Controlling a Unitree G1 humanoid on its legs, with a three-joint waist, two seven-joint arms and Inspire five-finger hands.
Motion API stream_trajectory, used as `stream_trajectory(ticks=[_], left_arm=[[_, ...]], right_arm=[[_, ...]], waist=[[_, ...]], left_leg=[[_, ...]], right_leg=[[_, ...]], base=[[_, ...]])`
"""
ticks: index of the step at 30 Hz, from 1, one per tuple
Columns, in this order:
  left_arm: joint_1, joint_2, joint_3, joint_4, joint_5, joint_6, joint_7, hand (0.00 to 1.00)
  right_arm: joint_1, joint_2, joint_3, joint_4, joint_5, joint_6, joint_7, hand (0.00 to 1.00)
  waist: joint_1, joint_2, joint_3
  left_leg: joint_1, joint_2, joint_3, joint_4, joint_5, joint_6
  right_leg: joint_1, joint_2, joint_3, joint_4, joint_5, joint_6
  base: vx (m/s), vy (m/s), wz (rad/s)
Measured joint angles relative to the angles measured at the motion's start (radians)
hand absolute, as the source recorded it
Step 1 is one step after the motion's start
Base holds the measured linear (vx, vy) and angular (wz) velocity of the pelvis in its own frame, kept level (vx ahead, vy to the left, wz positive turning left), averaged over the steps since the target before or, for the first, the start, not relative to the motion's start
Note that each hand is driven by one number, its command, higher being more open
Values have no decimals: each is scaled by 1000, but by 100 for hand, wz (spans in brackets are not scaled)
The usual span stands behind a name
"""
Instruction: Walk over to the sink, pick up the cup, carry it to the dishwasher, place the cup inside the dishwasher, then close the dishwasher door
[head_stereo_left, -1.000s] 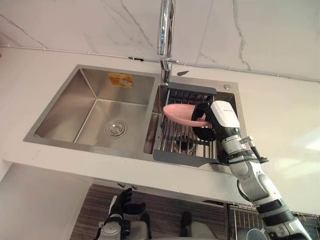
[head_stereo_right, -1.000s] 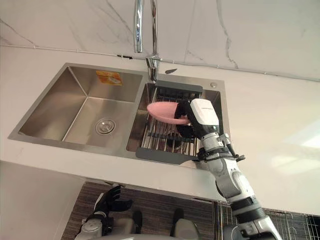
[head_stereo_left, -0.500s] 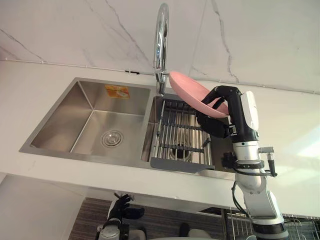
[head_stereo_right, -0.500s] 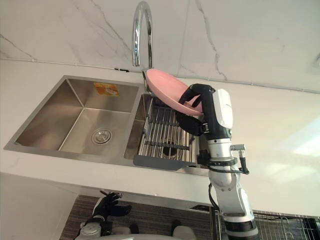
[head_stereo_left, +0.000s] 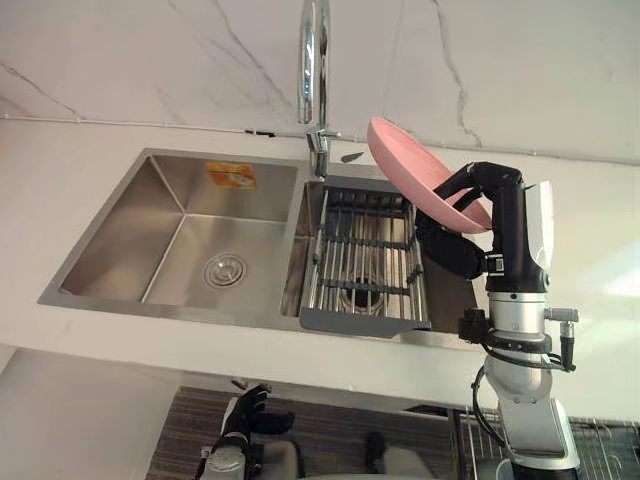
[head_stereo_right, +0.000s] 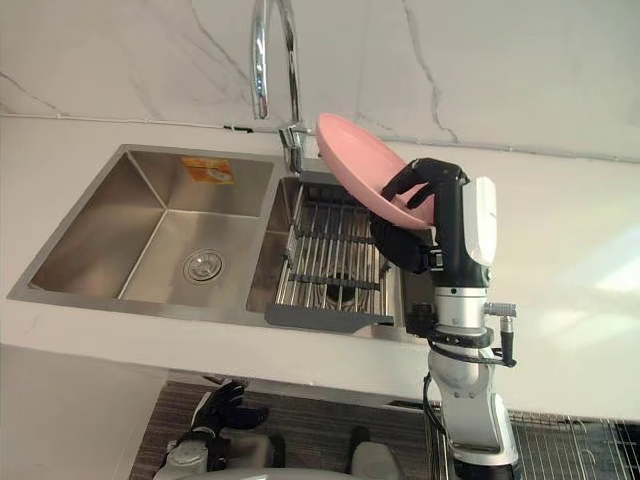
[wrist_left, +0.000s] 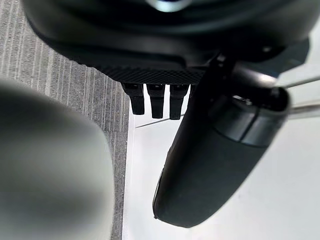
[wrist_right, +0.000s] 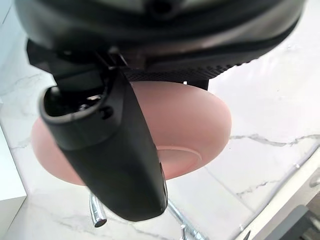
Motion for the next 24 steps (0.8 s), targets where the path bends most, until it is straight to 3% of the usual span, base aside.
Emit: stream_trajectory(ticks=[1,2,3,6,7,8,9,10,12,15,16,17,18,19,20,24], left_arm=[[1,-5,-1,4,1,-1,4,90],[0,-3,0,7,4,0,3,90],[0,11,0,10,2,1,3,90],[-2,13,2,5,-13,-5,16,90],[-4,14,2,4,-12,-10,18,90],[-10,15,4,5,-13,-13,21,90],[-16,10,6,11,-13,-15,22,90],[-18,9,10,11,-13,-15,23,90],[-17,15,32,12,-13,-10,23,90],[-15,18,39,10,-12,-10,26,90],[-14,22,40,8,-12,-9,26,90],[-12,30,40,0,-11,-4,26,90],[-12,31,40,-1,-11,-4,26,90],[-8,33,41,-2,-11,2,28,90],[-7,33,40,-5,-11,4,26,90],[-3,27,19,-24,7,2,25,90]], right_arm=[[4,-12,-3,7,0,0,-2,30],[12,-6,-4,17,-1,0,-2,30],[30,-3,-4,24,-3,2,-2,30],[43,-4,-2,39,-22,20,-3,30],[42,-4,-3,44,-26,29,-3,30],[41,-5,-3,62,-45,49,-3,30],[38,-3,0,87,-63,66,-3,30],[36,-2,3,97,-69,68,-3,30],[31,-2,11,110,-92,68,-2,30],[-1,-1,30,110,-108,62,-2,30],[-10,-1,36,110,-119,60,-2,30],[-17,-1,40,110,-130,56,-2,30],[-18,-1,40,111,-131,56,-2,30],[-19,-3,37,121,-131,59,-3,30],[-17,-3,36,135,-131,64,-3,30],[24,-1,2,133,-131,64,-10,30]], waist=[[-7,10,-1],[-25,0,6],[-30,-20,4],[-22,-27,9],[-22,-29,12],[-23,-30,20],[-20,-24,32],[-17,-26,39],[-17,-39,41],[-15,-51,34],[-12,-59,29],[-4,-79,17],[-2,-87,12],[-8,-83,9],[-9,-85,8],[-22,-91,-4]], left_leg=[[4,0,-26,-12,-30,-18],[11,-10,-15,-39,-69,-3],[7,-27,22,-48,-58,9],[-31,-52,142,-19,-45,40],[-40,-58,169,-11,-44,45],[-47,-52,215,-16,-23,85],[-35,-28,274,-47,-9,113],[-24,-17,310,-62,-6,119],[9,-13,395,-118,19,143],[14,-13,467,-162,36,147],[12,-14,490,-177,44,142],[5,-19,526,-205,60,128],[-1,-20,536,-207,64,123],[-5,-8,521,-201,76,110],[-3,-3,477,-196,84,103],[18,2,469,-224,98,89]], right_leg=[[-20,10,19,22,-6,10],[-48,2,44,40,-10,18],[-75,-13,83,39,1,31],[-145,-28,198,12,69,53],[-156,-31,211,1,81,33],[-164,-42,185,-27,89,-41],[-183,-56,127,16,37,-77],[-200,-62,92,84,20,-56],[-191,-92,-35,324,-72,-59],[-102,-103,-112,377,-177,-44],[-62,-101,-126,337,-197,-30],[12,-90,-132,153,-207,-16],[33,-87,-132,87,-206,-9],[51,-62,-121,17,-164,5],[79,-40,-107,-33,-134,-2],[124,-22,-100,-100,-103,-6]], base=[[-180,162,-55],[-236,218,-67],[-205,195,-63],[-191,207,-104],[-190,225,-108],[-208,189,-103],[-222,181,-102],[-193,143,-96],[-150,159,-87],[-100,41,-87],[-123,-22,-96],[-87,-48,-90],[-51,-84,-82],[-3,-92,-55],[18,-95,-51],[61,-69,-12]])
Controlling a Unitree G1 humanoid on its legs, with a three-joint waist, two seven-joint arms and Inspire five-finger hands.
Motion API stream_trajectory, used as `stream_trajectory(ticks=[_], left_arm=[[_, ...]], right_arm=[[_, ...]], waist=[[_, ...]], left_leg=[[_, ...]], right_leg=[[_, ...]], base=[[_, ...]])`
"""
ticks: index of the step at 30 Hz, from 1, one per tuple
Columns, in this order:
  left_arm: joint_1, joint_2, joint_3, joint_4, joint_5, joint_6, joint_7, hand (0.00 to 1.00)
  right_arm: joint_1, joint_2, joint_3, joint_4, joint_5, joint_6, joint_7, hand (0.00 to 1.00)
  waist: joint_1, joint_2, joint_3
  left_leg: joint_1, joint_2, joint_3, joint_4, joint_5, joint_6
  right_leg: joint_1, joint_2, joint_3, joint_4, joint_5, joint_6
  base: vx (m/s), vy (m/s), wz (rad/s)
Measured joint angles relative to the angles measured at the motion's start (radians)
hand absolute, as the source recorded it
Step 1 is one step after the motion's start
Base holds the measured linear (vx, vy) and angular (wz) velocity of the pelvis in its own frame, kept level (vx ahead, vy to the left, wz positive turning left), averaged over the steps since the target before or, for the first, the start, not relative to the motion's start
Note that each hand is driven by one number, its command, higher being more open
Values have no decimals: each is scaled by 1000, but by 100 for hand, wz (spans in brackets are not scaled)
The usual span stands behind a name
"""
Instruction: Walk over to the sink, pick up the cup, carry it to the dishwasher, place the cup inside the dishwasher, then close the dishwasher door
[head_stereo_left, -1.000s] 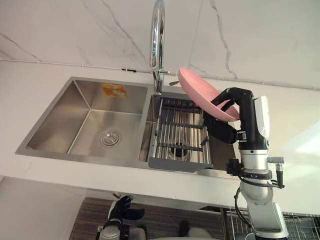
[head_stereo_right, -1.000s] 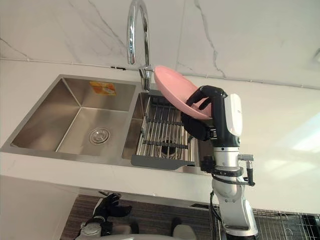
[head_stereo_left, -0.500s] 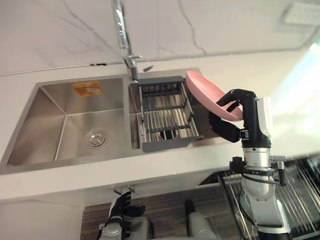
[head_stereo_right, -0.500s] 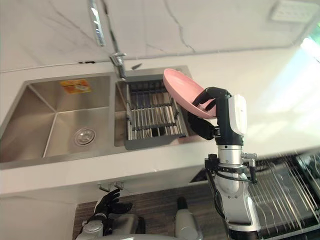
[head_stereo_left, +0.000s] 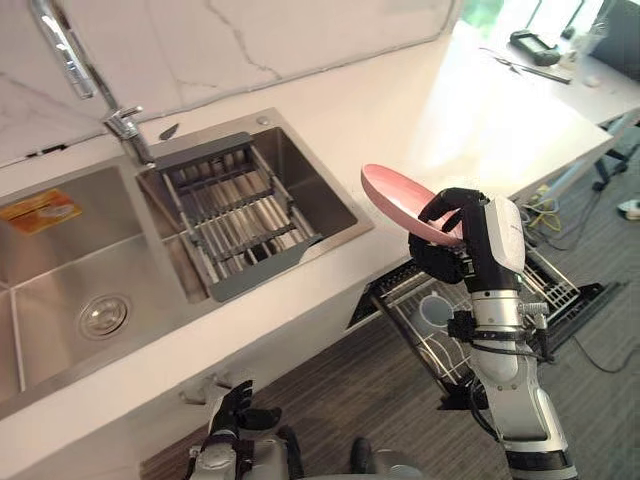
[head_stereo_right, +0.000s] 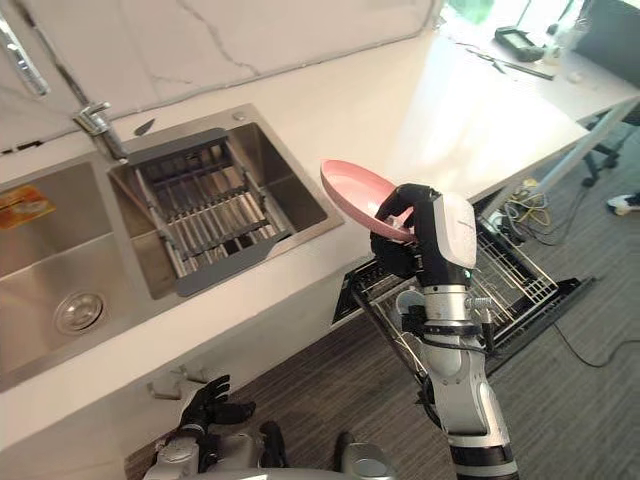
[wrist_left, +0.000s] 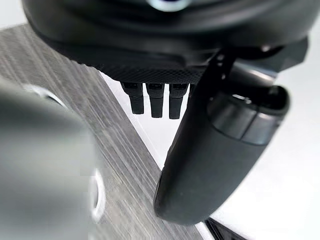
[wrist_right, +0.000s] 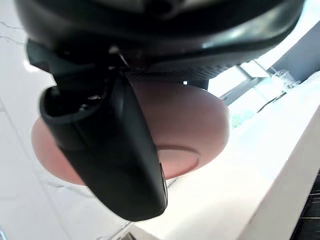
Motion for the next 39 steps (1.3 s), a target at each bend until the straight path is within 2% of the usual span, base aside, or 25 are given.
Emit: stream_trajectory(ticks=[3,10,14,18,23,28,31,33,36,39], left_arm=[[-1,-7,-9,3,4,4,-2,90],[13,-6,-28,4,21,3,1,90],[30,1,-27,11,21,3,6,90],[38,2,-29,42,24,3,5,90],[49,-4,-41,45,31,3,-2,90],[55,-10,-42,43,31,3,-5,90],[54,-21,-44,32,31,2,-6,90],[47,-28,-63,7,29,0,-11,90],[25,-34,-67,1,19,0,-20,90],[3,-33,-67,-4,17,-12,-20,90]], right_arm=[[40,2,-44,-1,0,1,-2,30],[116,56,-117,-32,-8,1,-17,30],[156,79,-183,-19,-8,14,-44,30],[199,78,-266,19,-7,42,-73,30],[215,70,-387,152,3,77,-86,30],[208,32,-407,267,56,92,-86,30],[159,-4,-415,338,96,96,-85,30],[87,-53,-433,382,134,98,-85,30],[-20,-109,-436,445,172,98,-83,30],[-106,-130,-432,490,212,97,-83,30]], waist=[[0,-1,-1],[-7,0,-22],[-15,3,-41],[-30,16,-64],[-41,39,-82],[-49,59,-80],[-51,87,-57],[-53,115,-11],[-52,145,49],[-49,146,96]], left_leg=[[38,-9,-11,-24,9,-5],[65,-20,-10,-76,34,-12],[76,-44,-38,-114,48,-13],[83,-65,-48,-152,62,-9],[86,-92,-70,-215,97,-1],[84,-105,-94,-248,121,3],[69,-108,-100,-245,126,6],[25,-109,-107,-223,130,12],[-28,-106,-114,-197,136,20],[-65,-102,-117,-174,138,21]], right_leg=[[45,-1,-9,-26,3,0],[58,1,5,-62,30,0],[37,-4,62,-67,43,5],[23,-14,85,-77,54,13],[-3,-29,78,-73,58,18],[-17,-34,68,-64,58,19],[-34,-35,60,-53,58,20],[-77,-41,52,-22,56,21],[-134,-44,49,24,50,19],[-184,-46,49,74,36,14]], base=[[53,-36,14],[-2,-10,-3],[-41,41,-35],[-27,54,-19],[-37,42,5],[-8,14,7],[-29,6,8],[-77,21,12],[-98,21,9],[-87,-9,5]])
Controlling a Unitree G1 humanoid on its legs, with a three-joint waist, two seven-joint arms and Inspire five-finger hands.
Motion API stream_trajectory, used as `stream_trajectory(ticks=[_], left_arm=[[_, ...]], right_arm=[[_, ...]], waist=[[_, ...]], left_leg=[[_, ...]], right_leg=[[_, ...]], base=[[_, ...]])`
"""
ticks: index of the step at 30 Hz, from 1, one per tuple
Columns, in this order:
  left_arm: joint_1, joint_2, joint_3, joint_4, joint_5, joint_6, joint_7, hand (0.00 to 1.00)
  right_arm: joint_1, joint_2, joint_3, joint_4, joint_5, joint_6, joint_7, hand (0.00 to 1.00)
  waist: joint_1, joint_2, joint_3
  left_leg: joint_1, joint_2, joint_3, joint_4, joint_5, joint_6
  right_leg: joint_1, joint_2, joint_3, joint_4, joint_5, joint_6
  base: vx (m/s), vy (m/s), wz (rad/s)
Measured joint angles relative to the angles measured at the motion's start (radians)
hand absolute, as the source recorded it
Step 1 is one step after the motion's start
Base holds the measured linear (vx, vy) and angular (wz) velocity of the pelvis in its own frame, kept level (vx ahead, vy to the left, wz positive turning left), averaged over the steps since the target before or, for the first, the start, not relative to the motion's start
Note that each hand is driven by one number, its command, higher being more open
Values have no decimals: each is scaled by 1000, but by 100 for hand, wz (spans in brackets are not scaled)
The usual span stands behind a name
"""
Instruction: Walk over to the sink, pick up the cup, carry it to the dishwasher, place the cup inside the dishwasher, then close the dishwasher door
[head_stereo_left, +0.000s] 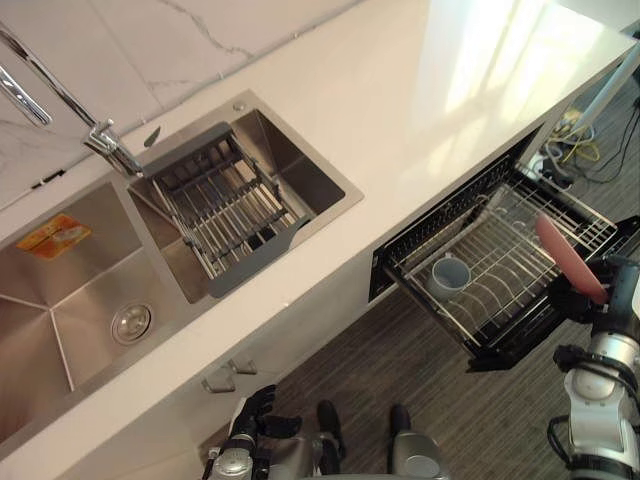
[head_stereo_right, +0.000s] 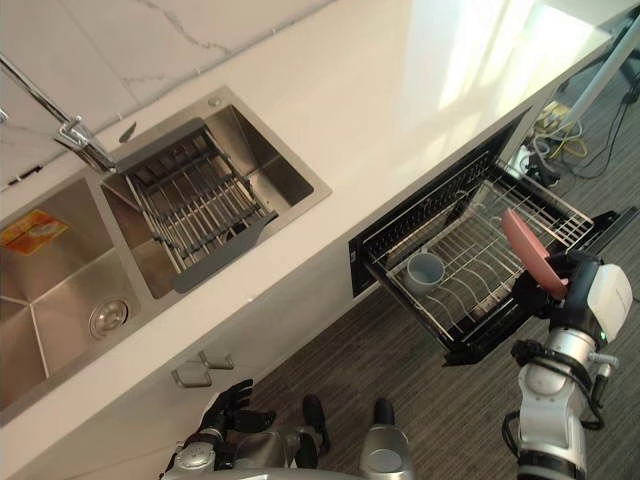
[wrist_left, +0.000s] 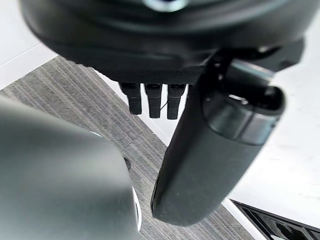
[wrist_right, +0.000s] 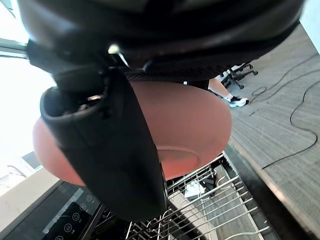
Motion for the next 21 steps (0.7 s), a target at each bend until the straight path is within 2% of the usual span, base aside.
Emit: stream_trajectory(ticks=[4,7,17,21], left_arm=[[-35,0,0,-2,-20,-9,0,90],[-58,3,2,-7,-39,-12,1,90],[-76,5,2,-31,-78,-28,16,90],[-88,4,1,-31,-80,-31,18,90]], right_arm=[[-83,-36,20,39,56,-5,0,30],[-152,-44,43,100,151,-13,1,30],[-312,-119,152,239,265,-27,38,30],[-360,-136,184,278,312,-28,42,30]], waist=[[-1,4,50],[0,-5,90],[6,-5,142],[23,-5,149]], left_leg=[[-42,0,1,7,10,2],[-65,0,0,5,21,2],[-107,1,-15,22,23,0],[-120,2,-24,30,24,-2]], right_leg=[[-61,-4,3,46,-9,-4],[-98,-6,3,77,-20,-9],[-153,-7,1,131,-45,-18],[-167,-7,1,147,-51,-23]], base=[[-59,-10,1],[-5,-6,1],[7,-6,1],[0,0,0]])
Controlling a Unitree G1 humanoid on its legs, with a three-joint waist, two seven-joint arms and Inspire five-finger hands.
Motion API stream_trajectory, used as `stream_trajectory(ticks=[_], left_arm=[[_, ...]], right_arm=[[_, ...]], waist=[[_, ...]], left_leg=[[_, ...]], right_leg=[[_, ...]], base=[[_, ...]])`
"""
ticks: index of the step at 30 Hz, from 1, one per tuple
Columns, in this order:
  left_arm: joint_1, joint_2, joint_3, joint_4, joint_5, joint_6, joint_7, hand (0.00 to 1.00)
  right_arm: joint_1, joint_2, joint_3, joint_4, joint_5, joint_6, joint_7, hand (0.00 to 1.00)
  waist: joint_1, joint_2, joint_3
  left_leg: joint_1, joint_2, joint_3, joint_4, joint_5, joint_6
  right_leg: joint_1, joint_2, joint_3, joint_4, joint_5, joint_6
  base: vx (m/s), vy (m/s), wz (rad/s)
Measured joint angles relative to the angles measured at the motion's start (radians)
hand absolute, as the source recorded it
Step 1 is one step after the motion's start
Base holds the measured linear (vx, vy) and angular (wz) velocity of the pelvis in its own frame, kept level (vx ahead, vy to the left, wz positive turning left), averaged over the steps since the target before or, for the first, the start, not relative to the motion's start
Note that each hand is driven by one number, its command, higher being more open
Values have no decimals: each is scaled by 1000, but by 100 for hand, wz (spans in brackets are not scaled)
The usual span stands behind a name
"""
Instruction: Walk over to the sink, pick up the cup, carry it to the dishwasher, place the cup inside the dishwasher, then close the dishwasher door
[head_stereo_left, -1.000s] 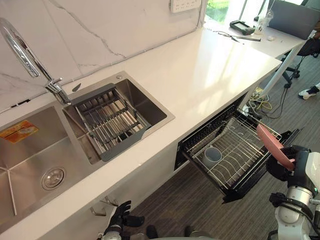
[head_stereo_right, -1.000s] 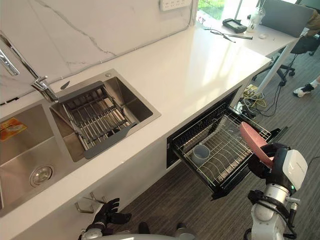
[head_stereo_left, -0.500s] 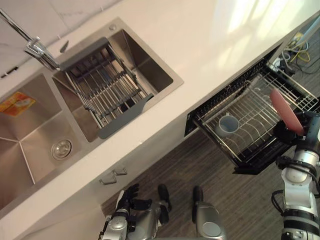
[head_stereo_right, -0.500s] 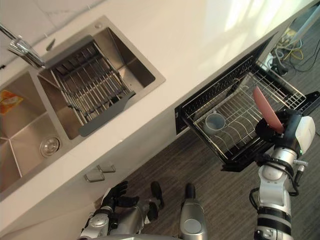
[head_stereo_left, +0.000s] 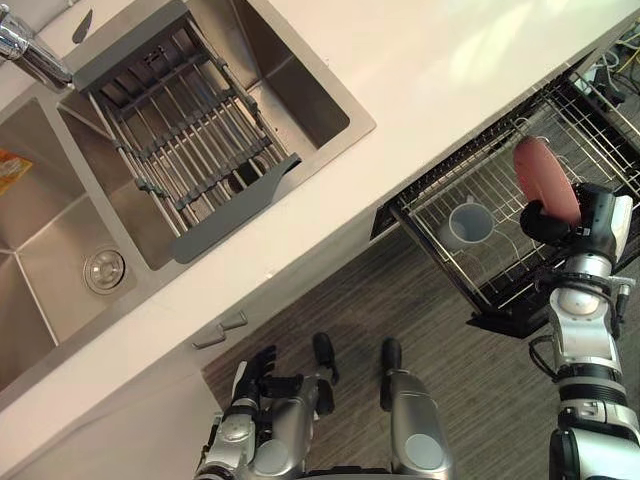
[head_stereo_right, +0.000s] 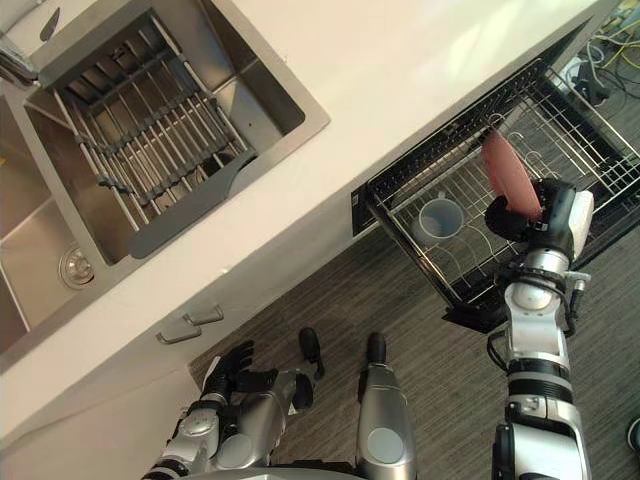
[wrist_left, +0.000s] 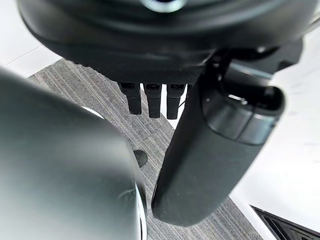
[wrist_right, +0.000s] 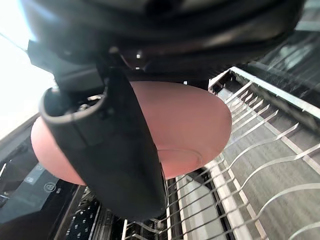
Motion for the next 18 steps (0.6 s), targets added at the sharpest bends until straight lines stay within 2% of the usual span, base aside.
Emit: stream_trajectory(ticks=[8,18], left_arm=[[-18,0,1,0,-9,-7,2,90],[-24,-2,0,0,-7,-9,26,90]], right_arm=[[-95,-29,51,62,-3,-6,1,30],[-102,-31,37,105,-72,10,-14,30]], waist=[[10,-2,10],[21,-3,10]], left_leg=[[-41,1,-4,0,12,-8],[-46,4,-2,-10,24,-13]], right_leg=[[-54,-1,1,34,-5,-8],[-70,2,3,43,-6,-9]], base=[[-2,0,0],[0,0,0]])
